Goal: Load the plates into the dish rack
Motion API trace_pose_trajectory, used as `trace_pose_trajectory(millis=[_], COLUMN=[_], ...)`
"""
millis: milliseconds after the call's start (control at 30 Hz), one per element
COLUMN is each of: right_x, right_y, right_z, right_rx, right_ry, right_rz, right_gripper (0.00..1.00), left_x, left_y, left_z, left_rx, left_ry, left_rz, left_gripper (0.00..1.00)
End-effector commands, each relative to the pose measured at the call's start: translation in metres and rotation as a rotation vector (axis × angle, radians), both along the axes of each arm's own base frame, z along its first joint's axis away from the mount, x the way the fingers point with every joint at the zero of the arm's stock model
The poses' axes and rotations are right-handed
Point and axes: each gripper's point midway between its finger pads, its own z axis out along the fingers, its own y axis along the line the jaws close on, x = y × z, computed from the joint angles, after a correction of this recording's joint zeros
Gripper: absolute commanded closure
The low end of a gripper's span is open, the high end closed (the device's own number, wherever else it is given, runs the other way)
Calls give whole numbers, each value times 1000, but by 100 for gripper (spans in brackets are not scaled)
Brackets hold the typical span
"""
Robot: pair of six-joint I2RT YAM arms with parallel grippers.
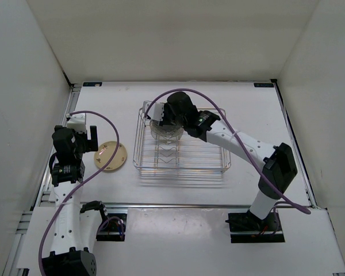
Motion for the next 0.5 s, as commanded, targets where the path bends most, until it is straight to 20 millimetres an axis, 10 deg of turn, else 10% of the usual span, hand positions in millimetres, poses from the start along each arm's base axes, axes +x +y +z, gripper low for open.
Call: trace_pose_trajectory(millis=[0, 467], right_x=[11, 18], right_y=[6, 12], right_z=[27, 31], right_rx=[72, 86], right_ry=[-33, -35], right_rz=[-10, -2], right_gripper=[100, 100], left_x=[-2, -2], left_y=[-2, -2], left_z=[2, 2], left_rx=[-14, -14], left_ry=[-15, -15], left_rz=[-7, -7], left_gripper=[0, 0])
